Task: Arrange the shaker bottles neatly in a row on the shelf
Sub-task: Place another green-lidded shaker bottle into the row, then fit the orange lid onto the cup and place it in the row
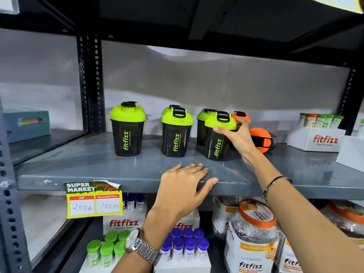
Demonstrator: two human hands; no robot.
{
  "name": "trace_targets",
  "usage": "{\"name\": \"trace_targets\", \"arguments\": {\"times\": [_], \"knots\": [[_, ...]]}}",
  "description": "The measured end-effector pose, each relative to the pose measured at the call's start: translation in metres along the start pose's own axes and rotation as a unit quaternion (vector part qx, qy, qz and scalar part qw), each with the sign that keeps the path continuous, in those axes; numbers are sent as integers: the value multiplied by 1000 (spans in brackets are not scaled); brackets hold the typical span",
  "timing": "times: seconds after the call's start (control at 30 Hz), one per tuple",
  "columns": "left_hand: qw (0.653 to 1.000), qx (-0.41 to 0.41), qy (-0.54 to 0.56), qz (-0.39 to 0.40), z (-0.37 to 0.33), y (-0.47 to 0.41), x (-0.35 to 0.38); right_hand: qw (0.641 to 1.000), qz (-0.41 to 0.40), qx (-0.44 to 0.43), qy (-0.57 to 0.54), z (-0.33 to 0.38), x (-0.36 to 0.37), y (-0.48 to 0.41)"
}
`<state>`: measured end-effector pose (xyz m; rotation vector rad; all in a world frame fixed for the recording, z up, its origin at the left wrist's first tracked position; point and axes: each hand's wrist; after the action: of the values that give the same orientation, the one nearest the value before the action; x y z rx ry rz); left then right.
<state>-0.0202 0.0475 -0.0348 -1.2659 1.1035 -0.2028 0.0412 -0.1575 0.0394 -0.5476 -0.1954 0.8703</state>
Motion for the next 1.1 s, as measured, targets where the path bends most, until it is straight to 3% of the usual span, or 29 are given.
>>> {"name": "trace_targets", "arguments": {"times": [0.5, 0.6, 0.67, 0.7, 0.77, 0.83, 0.97, 1.1], "knots": [[1000, -8, 0, -6, 1, 1, 0, 1000, 19, -17, -9, -3, -3, 3], [1000, -10, 1, -10, -1, 1, 1, 998, 32, -47, 22, -8, -23, 2], [1000, -16, 4, -24, -4, -1, 1, 991, -22, -93, 94, -14, -45, -2], [999, -17, 5, -30, -6, -2, 1, 976, -63, -116, 172, -17, -56, -5], [999, -8, 5, -36, -17, -6, 1, 914, -119, -148, 359, -25, -77, -14], [1000, 7, 5, -30, -29, -12, 3, 861, -102, -139, 478, -34, -88, -23], [999, 29, 19, 14, -43, -20, 12, 810, -25, -98, 578, -45, -90, -41], [999, 30, 21, 40, -42, -17, 20, 808, -15, -118, 577, -48, -95, -49]]}}
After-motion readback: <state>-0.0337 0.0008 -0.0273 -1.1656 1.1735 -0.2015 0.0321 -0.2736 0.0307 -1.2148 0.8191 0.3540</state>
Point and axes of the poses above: each hand's wrist, its own y-axis away from the middle knuckle, its own x-axis out of the palm, z = x × y, and after that the axes turned 7 degrees about -z, right-handed
